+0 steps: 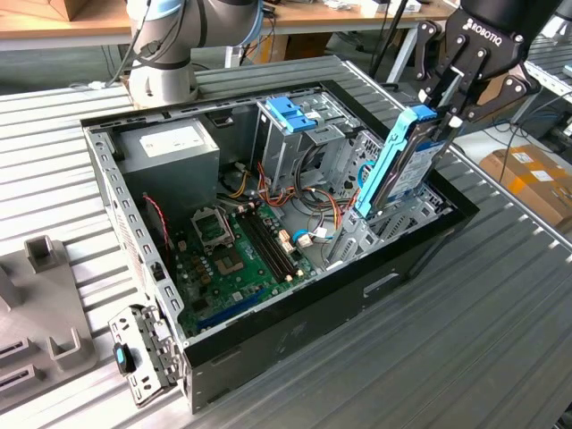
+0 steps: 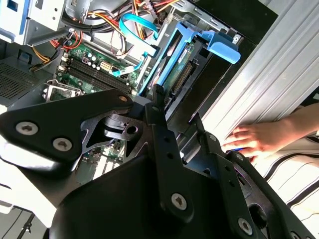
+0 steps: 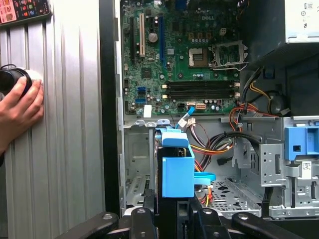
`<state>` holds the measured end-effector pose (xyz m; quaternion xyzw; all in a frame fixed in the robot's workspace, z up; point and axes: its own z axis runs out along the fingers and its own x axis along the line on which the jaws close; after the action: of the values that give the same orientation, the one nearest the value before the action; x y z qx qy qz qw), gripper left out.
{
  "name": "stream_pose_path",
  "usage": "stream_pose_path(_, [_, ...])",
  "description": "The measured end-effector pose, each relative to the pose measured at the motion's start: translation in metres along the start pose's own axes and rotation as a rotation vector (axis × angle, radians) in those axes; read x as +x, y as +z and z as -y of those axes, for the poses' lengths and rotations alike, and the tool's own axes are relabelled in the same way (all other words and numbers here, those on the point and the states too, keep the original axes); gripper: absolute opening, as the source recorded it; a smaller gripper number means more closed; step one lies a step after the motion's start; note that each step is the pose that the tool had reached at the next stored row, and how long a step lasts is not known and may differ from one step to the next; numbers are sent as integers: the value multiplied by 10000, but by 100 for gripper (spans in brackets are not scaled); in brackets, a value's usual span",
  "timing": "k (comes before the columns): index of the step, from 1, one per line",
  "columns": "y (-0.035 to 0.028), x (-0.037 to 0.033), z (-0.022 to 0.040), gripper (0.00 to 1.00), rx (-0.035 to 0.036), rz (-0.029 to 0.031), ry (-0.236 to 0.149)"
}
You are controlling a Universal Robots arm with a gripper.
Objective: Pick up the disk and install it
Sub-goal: 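Insert the disk into the insertion slot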
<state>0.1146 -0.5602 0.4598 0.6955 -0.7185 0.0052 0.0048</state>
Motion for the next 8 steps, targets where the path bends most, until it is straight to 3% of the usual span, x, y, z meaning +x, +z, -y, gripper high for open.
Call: stream_pose_path(8, [145,-2,0,35,0,0,0])
